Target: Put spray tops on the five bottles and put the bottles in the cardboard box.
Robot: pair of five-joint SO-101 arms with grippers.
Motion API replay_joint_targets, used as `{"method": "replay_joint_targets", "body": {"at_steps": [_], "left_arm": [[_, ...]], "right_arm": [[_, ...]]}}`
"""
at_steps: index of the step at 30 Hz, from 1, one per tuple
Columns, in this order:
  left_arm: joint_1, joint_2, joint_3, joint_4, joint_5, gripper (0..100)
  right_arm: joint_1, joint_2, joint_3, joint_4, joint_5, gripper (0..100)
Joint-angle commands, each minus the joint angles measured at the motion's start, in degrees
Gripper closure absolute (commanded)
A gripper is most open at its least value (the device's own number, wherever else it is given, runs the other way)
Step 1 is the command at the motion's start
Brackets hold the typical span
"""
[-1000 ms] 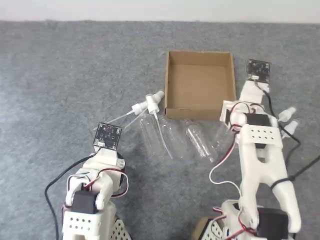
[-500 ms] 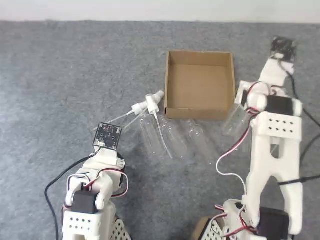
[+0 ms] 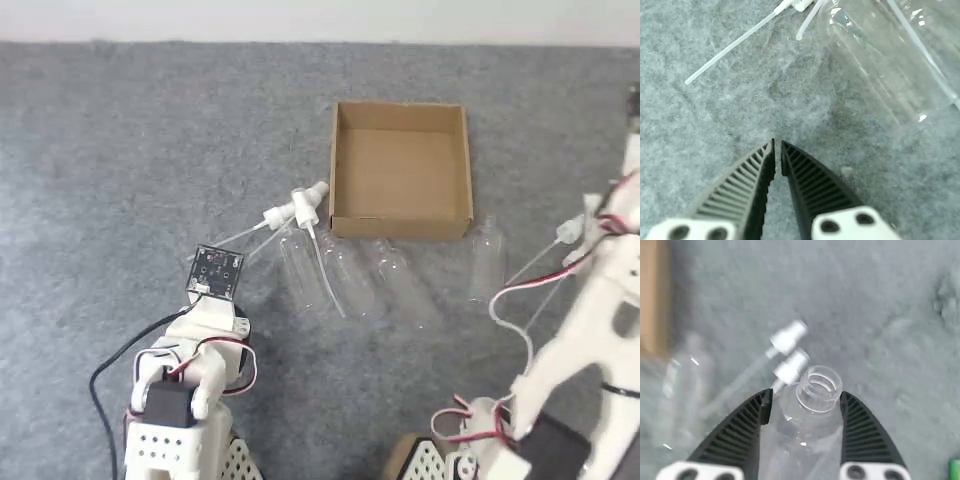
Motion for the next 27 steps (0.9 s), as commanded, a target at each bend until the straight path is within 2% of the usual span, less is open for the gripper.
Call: {"method": "replay_joint_targets", "body": {"at_steps": [1,9,17,24,27], "left_arm": [[-0.26,-1.14,-0.66,0.18,0.0,99],[-0.26,-1.14,-0.66,0.18,0.0,99],[-0.26,-1.14,-0.66,0.18,0.0,99],[-0.26,-1.14,-0.66,0.18,0.0,99],[-0.26,-1.14,-0.66,0.18,0.0,99]], "right_arm": [[6.11,3.91,-2.73,-0.13,7.82,90.0],[9.89,20.53,-2.99,-6.29,14.15,89.9],[9.89,28.26,-2.99,-10.42,14.95,89.1],[9.89,30.37,-2.99,-9.98,17.58,69.8],[9.89,30.37,-2.99,-9.98,20.04,66.5]]}}
